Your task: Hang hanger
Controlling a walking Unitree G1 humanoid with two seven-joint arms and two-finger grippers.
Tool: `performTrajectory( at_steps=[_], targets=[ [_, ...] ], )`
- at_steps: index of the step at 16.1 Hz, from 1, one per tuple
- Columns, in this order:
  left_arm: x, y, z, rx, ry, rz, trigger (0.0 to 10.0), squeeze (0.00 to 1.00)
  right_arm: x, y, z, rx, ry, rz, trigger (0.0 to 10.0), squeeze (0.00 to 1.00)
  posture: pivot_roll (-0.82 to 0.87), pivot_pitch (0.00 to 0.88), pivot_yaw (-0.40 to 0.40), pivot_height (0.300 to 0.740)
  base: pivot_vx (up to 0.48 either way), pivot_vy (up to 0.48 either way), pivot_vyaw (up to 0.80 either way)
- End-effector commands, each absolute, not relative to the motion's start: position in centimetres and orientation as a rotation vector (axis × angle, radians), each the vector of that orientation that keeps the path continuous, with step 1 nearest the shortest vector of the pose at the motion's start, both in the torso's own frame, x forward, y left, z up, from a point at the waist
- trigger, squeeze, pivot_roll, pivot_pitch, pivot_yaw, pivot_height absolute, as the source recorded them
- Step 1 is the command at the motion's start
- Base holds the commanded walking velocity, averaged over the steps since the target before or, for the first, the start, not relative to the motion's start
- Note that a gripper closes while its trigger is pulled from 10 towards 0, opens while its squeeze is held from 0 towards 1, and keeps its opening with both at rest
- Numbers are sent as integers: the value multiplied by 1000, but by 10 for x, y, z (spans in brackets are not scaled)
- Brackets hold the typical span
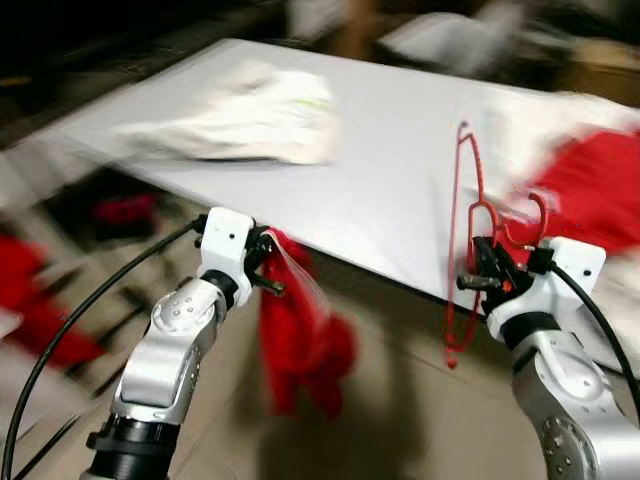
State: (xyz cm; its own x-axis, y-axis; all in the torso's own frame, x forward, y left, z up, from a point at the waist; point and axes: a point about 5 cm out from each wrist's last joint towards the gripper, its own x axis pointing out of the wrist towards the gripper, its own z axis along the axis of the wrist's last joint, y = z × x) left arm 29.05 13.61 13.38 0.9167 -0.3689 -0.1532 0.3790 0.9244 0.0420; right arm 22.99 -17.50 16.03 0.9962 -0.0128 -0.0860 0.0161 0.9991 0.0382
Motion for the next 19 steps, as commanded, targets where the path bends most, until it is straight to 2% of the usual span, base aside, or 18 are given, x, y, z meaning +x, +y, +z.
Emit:
performTrajectory(
  at_steps=[1, 5, 9, 11, 13, 15, 18, 19],
  targets=[
    [289, 126, 141, 78, 100, -415, 10000, 0, 229, -179, 166, 15, 79, -17, 10000, 0, -99, 13, 49, 740, 0, -356, -800],
    [287, 128, 137, 50, 103, -406, 10000, 0, 230, -178, 165, 13, 83, -12, 10000, 0, -106, 6, 39, 740, 0, 360, -800],
    [290, 121, 142, 76, 90, -418, 10000, 0, 232, -179, 167, 16, 78, -6, 10000, 0, -96, 11, 53, 740, 0, -305, -800],
    [289, 122, 140, 68, 96, -428, 10000, 0, 232, -178, 164, 11, 81, -3, 10000, 0, -95, 3, 53, 740, 0, 0, -800],
    [289, 124, 138, 68, 102, -435, 10000, 0, 233, -178, 163, 17, 81, -3, 10000, 0, -93, 0, 54, 740, 0, 480, -800],
    [295, 122, 141, 90, 97, -425, 10000, 0, 236, -179, 165, 15, 72, -3, 10000, 0, -93, 0, 69, 740, 0, 0, -800],
    [289, 116, 141, 97, 84, -485, 10000, 0, 233, -185, 163, 0, 69, 0, 10000, 0, -92, 0, 62, 740, 0, 0, -800],
    [289, 116, 142, 89, 75, -488, 6627, 0, 232, -186, 164, 12, 64, 11, 10000, 0, -91, 0, 59, 740, 0, 0, -425]
  ],
)
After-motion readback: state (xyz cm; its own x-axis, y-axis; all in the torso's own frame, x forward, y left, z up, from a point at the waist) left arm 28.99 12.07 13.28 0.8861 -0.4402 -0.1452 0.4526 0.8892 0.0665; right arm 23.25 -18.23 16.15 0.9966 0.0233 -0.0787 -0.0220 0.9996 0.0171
